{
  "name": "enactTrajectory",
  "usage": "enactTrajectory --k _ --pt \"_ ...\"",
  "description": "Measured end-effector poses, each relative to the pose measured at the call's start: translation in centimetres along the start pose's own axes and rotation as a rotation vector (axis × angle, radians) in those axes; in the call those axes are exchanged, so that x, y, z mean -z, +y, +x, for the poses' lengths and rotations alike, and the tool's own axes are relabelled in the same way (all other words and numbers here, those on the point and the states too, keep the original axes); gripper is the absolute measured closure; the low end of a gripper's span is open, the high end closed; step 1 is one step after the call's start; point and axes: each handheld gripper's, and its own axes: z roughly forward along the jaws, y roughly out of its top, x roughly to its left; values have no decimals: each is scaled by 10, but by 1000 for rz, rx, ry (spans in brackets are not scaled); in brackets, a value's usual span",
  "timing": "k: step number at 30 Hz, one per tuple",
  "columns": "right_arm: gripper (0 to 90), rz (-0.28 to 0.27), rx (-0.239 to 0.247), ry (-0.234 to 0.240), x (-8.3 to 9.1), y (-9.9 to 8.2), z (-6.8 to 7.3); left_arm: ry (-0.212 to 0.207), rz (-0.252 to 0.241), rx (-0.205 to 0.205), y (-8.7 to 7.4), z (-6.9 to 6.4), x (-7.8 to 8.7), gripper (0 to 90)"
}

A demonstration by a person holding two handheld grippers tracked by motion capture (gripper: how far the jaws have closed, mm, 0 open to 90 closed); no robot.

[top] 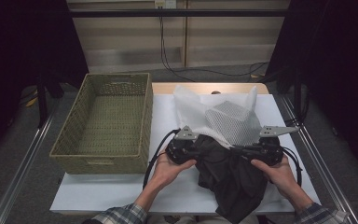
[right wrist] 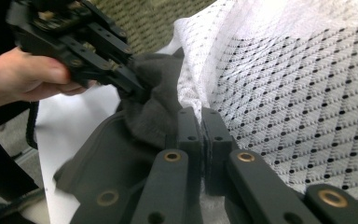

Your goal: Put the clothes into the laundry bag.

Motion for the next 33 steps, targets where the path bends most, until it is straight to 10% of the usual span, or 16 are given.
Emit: enactTrajectory --k 5,16,25,33 --pt "884 -21 -9 0 2 4 1 -37 -43 -19 19 -9 -9 820" --pt "884 -63 3 19 16 11 6 -71 45 -66 23 -20 -61 822" --pt "885 -60 4 51 27 5 14 45 59 13 26 5 -90 825" --pt "885 9 -3 36 22 -15 6 102 77 -7 20 2 -93 788"
